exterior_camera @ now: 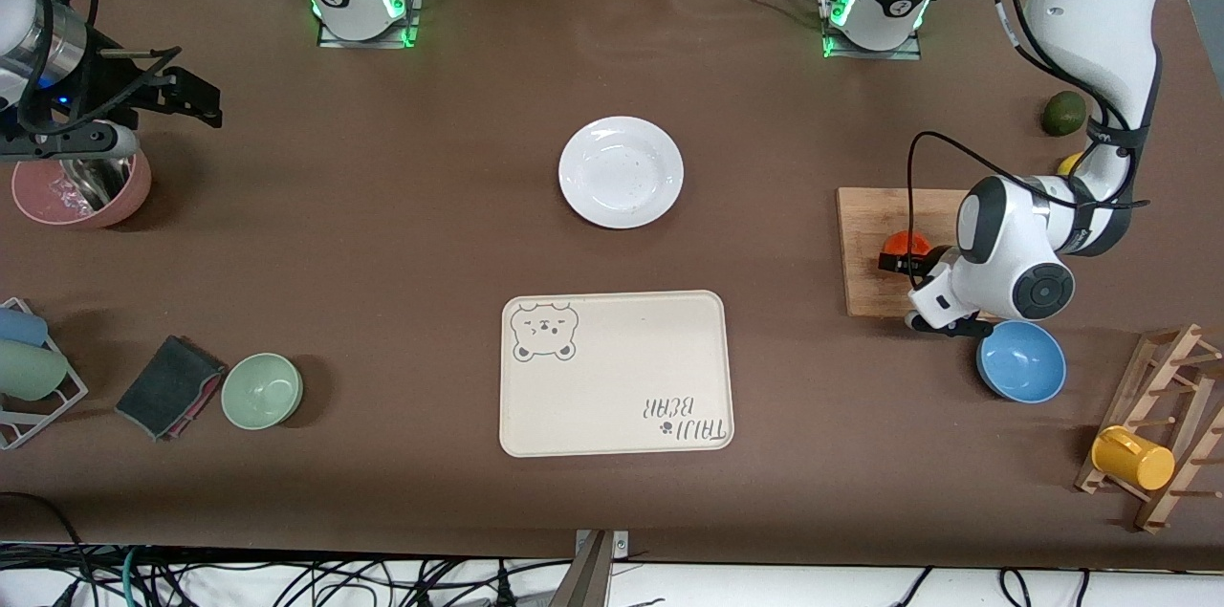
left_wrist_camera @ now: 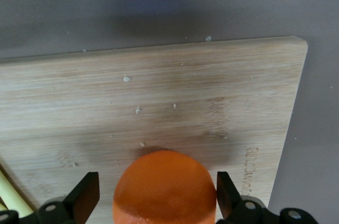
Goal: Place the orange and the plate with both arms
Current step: 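Lift the orange off the cutting board with the left gripper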
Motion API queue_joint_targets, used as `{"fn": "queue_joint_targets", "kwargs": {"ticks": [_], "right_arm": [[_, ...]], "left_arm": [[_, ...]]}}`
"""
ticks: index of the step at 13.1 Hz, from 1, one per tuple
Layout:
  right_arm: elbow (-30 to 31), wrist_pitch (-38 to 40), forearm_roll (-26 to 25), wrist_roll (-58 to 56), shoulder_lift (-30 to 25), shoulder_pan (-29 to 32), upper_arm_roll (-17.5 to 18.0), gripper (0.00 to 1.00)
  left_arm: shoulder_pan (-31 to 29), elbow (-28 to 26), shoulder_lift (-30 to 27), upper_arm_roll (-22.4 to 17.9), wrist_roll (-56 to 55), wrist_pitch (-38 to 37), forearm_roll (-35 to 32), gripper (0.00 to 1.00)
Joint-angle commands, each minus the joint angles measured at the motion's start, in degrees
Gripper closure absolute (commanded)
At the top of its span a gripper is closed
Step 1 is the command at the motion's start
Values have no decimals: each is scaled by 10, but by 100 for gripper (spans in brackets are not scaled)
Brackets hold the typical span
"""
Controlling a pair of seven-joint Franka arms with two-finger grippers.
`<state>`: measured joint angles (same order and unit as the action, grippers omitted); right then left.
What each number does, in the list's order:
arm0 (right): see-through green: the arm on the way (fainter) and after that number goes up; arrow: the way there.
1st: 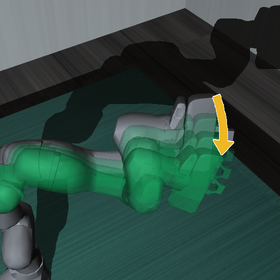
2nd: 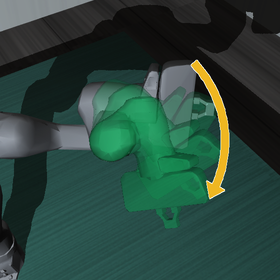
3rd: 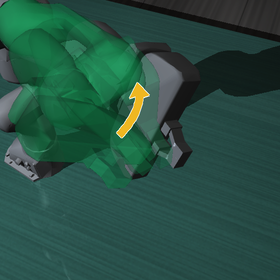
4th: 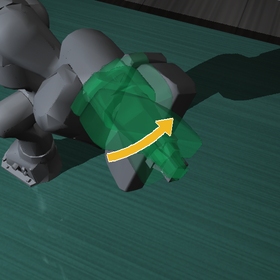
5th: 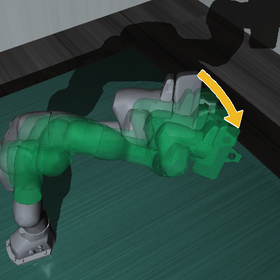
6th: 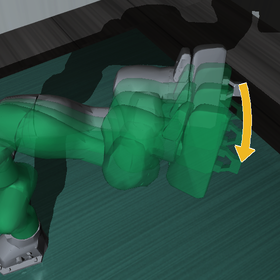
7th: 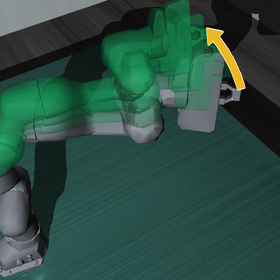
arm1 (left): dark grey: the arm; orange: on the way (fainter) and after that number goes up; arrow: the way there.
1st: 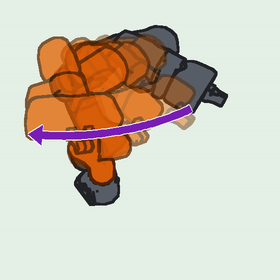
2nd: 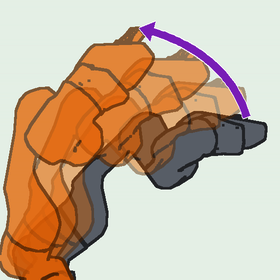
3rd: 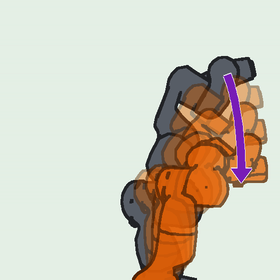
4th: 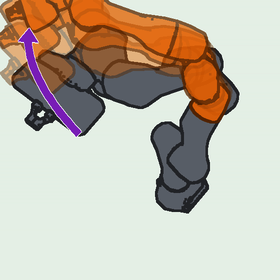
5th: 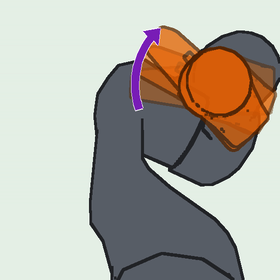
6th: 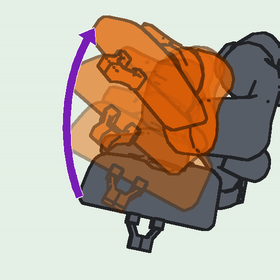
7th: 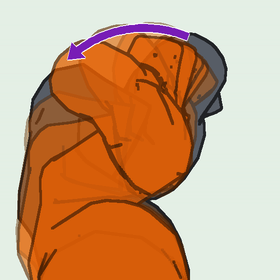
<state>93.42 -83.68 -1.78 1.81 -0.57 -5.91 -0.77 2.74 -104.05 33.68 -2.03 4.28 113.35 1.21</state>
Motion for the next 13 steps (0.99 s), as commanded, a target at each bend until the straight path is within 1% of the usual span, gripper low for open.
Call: {"fn": "queue_joint_targets", "kwargs": {"ticks": [1,2,5,10,11,12,13], "right_arm": [[-8,11,11,-6,0,1,1,0],[-9,11,12,-6,0,1,0,0],[-9,11,12,-6,-1,1,0,0],[-8,11,12,-6,-1,1,0,0],[-9,11,12,-6,-1,1,0,0],[-8,11,12,-6,0,1,0,0],[-8,11,12,-6,0,1,0,0]], "left_arm": [[-2,-7,2,0,13,6,22,16],[-3,-7,2,0,13,6,22,21],[-3,-7,2,0,13,6,30,23],[-3,-4,2,0,13,5,35,34],[-3,-4,2,0,13,5,35,39],[-3,-3,2,0,12,3,35,42],[-3,-2,2,0,11,2,35,48]]}}
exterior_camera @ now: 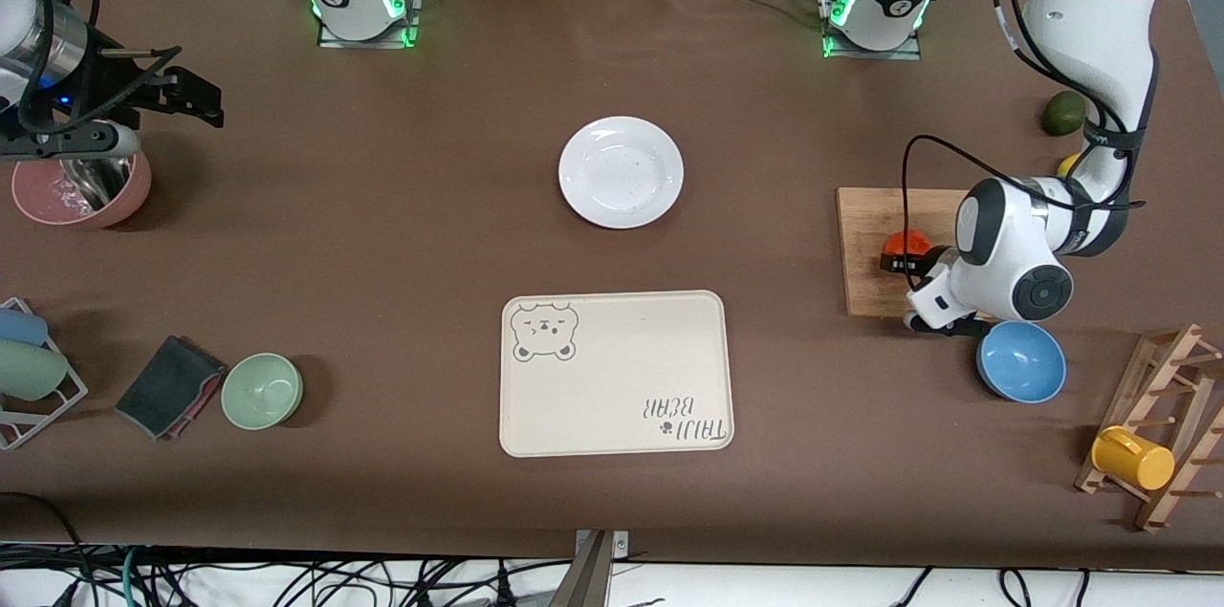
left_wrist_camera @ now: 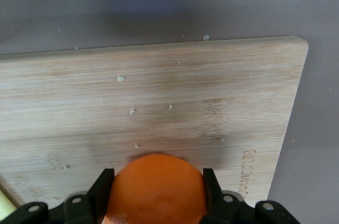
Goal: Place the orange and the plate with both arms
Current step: 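Lift the orange off the cutting board with the left gripper, then carry the orange over the white plate and lower it onto it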
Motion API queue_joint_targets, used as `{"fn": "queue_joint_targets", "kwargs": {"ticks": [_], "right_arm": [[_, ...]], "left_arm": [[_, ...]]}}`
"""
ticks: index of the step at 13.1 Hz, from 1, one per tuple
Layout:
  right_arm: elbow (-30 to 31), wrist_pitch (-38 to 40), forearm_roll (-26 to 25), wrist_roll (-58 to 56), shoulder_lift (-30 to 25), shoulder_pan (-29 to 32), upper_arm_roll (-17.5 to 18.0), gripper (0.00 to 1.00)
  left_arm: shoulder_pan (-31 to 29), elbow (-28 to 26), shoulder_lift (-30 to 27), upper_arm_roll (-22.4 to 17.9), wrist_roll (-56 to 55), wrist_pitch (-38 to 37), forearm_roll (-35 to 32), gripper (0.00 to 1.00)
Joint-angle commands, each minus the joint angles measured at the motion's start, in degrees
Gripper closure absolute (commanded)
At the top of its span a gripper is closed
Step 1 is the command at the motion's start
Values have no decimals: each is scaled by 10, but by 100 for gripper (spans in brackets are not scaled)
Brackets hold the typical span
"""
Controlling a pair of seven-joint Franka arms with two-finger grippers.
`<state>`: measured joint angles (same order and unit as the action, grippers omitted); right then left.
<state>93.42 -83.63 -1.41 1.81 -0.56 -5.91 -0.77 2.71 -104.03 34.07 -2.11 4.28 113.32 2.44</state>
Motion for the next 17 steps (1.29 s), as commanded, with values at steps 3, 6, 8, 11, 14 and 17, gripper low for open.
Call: {"fn": "queue_joint_targets", "kwargs": {"ticks": [3,6,8,11,14,17], "right_arm": [[-8,10,9,-6,-1,2,-1,0],[-8,10,8,-5,-1,1,2,0],[-8,10,9,-6,0,1,4,0],[-7,28,18,-4,-1,1,2,0],[-7,27,25,-4,1,4,-11,0],[-7,25,37,-4,4,5,-21,0]], "left_arm": [[-1,3,-1,1,6,-1,22,69],[5,12,-6,1,2,-8,22,76],[6,22,-10,14,-15,-35,38,80],[6,59,-10,65,-83,-84,47,80],[6,73,-10,132,-185,-109,70,80],[8,73,-9,213,-317,-103,97,80]]}}
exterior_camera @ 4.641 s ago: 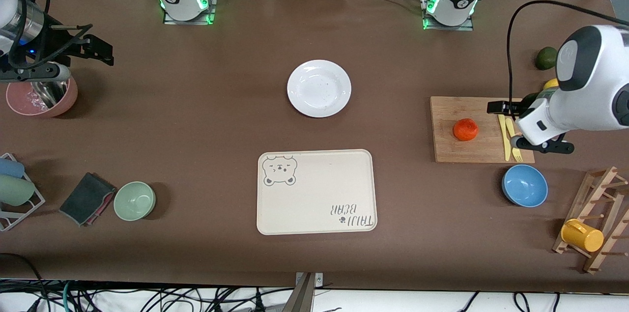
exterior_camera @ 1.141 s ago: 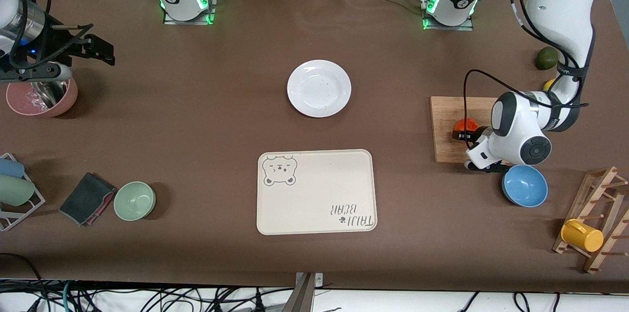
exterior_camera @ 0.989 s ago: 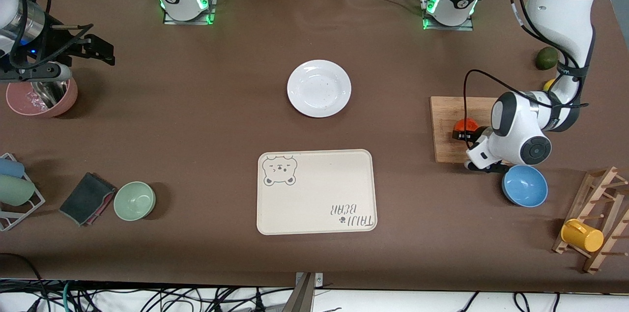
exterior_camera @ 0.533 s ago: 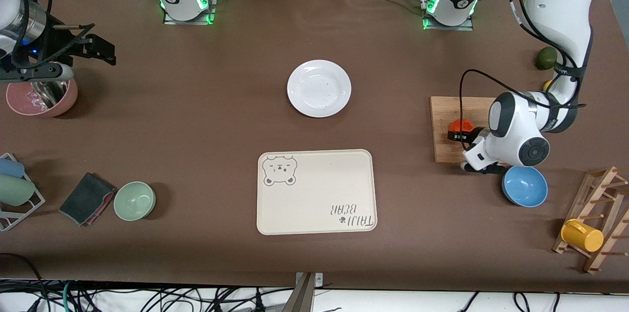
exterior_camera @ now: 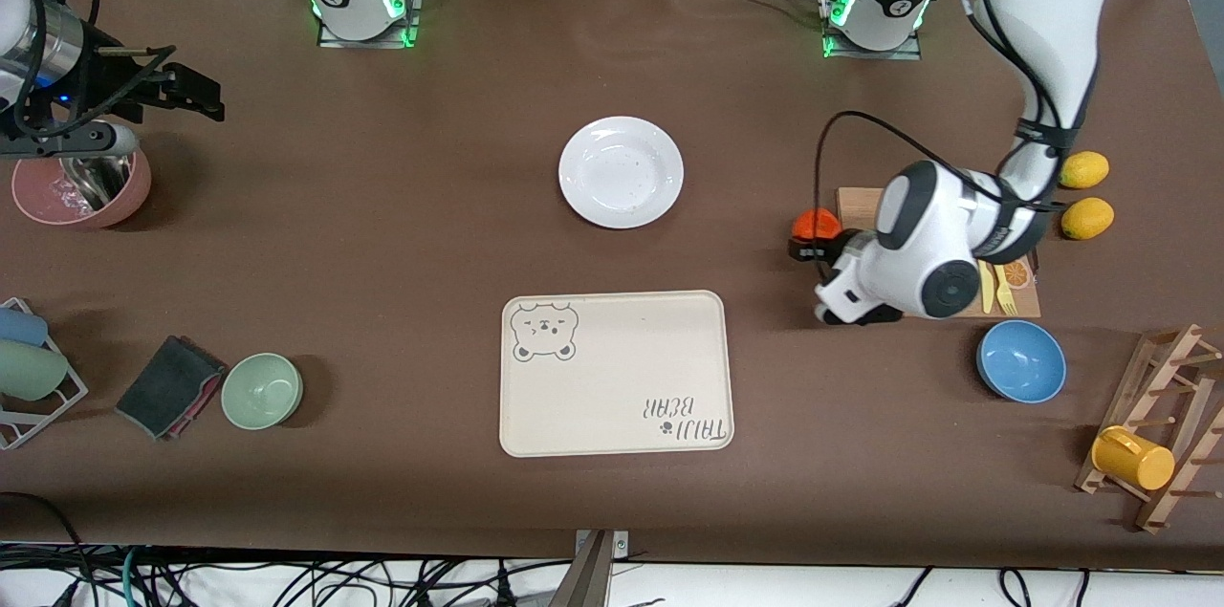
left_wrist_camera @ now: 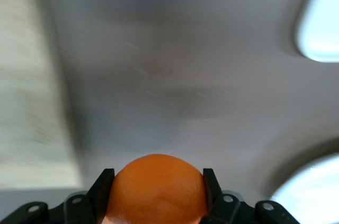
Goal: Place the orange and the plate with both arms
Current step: 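Carry the orange over the white plate and lower it onto it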
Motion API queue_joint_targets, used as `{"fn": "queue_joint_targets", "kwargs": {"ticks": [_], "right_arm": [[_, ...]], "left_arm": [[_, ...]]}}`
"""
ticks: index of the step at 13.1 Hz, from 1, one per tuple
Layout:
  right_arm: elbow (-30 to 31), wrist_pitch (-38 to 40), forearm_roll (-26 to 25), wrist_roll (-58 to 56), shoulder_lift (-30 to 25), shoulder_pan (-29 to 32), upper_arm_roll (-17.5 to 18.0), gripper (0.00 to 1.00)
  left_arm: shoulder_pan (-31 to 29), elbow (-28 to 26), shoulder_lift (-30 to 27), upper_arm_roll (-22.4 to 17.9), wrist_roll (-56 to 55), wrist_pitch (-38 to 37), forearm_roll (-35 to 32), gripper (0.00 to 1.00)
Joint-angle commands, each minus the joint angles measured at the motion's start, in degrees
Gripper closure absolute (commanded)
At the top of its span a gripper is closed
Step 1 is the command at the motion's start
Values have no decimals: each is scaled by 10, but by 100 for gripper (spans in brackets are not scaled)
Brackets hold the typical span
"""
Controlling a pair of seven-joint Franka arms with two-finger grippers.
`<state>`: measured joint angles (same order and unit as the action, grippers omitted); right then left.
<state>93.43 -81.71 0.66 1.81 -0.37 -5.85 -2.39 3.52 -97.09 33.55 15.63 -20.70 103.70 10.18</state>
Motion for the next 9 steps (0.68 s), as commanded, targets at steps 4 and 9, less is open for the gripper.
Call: {"fn": "queue_joint_targets", "kwargs": {"ticks": [4,9], "right_arm": [[-4,15,37,-5,4,7,-15,0],[-4,14,38,-5,5,7,-23,0]], "left_arm": [[45,2,-1,103,-236,39,25,80],[161,-8,31,102,-379,182,48,82]]}}
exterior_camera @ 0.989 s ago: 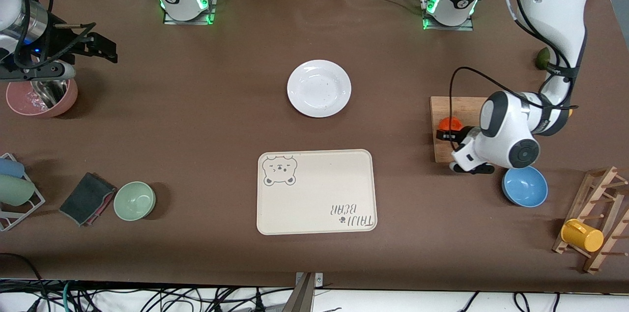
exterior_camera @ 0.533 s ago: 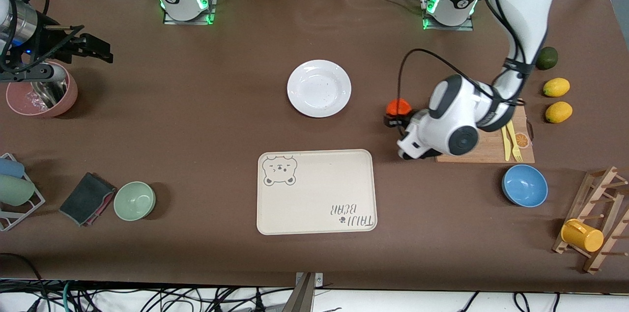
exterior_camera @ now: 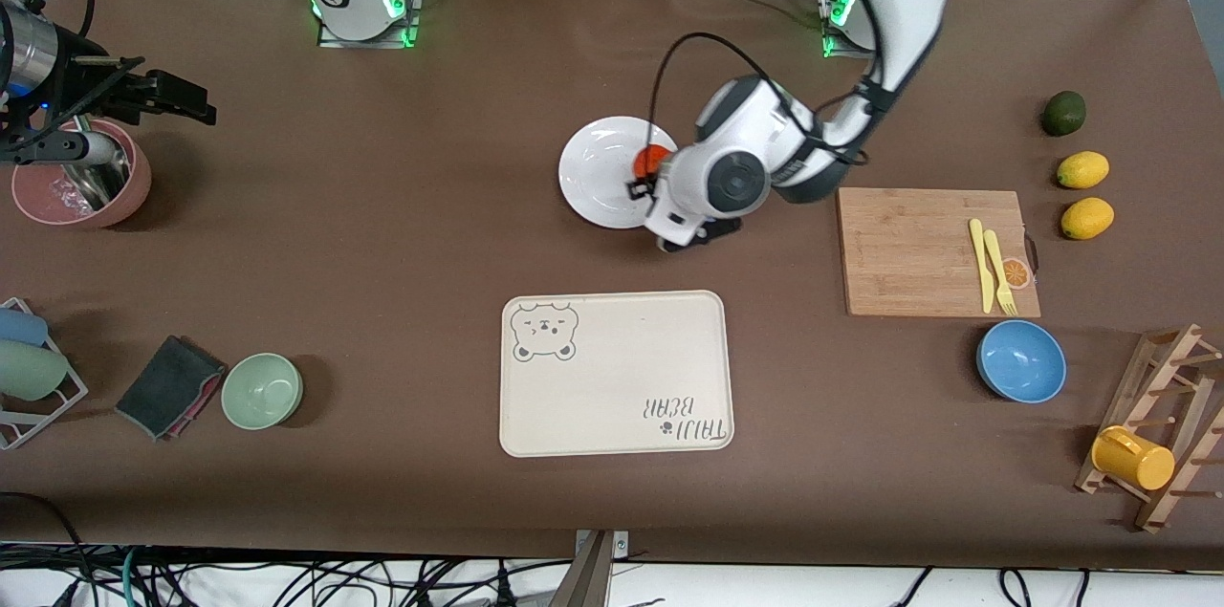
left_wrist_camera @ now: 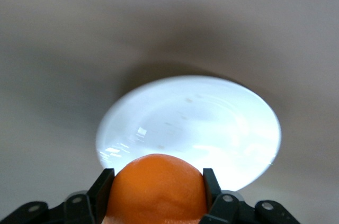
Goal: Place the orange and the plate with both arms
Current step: 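Carry the orange over the white plate and lower it onto it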
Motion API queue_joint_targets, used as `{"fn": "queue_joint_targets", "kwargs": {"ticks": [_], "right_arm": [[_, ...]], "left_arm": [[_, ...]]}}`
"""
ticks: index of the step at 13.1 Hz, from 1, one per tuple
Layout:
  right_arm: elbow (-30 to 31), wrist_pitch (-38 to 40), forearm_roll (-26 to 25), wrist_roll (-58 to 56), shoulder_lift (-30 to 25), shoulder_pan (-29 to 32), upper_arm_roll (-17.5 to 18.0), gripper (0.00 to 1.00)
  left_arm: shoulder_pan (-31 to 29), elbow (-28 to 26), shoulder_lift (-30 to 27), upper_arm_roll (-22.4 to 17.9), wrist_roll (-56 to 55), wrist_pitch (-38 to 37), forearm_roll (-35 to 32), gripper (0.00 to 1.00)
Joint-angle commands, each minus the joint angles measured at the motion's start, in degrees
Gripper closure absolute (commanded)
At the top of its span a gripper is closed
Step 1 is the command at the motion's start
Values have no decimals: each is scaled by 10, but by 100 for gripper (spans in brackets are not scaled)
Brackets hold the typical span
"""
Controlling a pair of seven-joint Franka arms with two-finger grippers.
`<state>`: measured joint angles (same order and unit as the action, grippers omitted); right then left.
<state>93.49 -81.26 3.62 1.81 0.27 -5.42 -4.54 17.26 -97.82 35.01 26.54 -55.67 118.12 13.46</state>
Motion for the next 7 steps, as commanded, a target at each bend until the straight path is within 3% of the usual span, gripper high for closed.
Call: {"fn": "queue_joint_targets", "kwargs": {"ticks": [1,3,7], "right_arm": [[-5,9,9,-5,-1,2,-1,0],[-3,12,10,-5,-3,2,0,0],[-3,13,10,-5,-2,2,0,0]], "left_arm": [[49,-5,26,-8,-53,68,14,82],[78,-18,46,-10,-80,128,9,82],[87,-33,58,-10,-78,153,7,80]]}}
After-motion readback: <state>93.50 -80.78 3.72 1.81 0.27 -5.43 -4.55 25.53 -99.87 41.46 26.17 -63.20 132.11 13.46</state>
